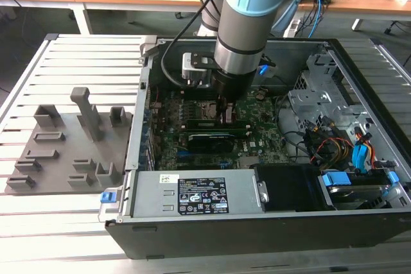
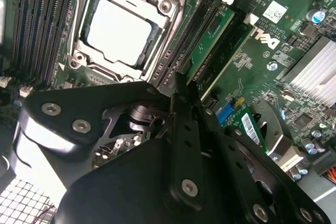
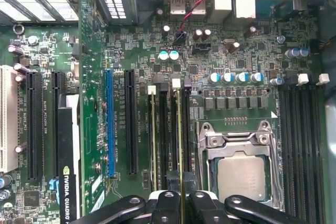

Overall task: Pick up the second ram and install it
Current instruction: 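Insert the second ram into the second slot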

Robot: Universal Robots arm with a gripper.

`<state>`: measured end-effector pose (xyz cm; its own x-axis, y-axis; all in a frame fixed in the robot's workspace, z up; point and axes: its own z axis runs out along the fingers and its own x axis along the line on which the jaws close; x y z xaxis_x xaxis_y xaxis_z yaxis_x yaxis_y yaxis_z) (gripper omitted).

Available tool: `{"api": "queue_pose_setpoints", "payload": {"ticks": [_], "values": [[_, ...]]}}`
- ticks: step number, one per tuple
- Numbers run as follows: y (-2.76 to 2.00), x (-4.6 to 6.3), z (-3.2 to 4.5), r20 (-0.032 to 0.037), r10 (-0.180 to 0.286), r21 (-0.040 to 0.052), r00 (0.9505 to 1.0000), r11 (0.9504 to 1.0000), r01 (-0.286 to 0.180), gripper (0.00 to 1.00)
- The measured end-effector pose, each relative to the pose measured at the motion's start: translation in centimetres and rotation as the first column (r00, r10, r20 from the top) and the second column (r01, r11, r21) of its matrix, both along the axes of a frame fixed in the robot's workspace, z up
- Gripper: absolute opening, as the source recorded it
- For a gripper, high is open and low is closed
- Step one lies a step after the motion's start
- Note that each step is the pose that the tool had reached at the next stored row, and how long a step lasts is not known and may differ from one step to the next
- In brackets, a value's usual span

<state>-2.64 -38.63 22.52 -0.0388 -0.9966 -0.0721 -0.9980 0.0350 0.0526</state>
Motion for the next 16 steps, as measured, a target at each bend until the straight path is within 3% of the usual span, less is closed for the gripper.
{"api": "queue_pose_setpoints", "payload": {"ticks": [16], "values": [[-0.01, 0.07, -0.34, -0.0002, 0.027, -0.0002, 0.9996, 0.9996, -0.027, 0.14]]}}
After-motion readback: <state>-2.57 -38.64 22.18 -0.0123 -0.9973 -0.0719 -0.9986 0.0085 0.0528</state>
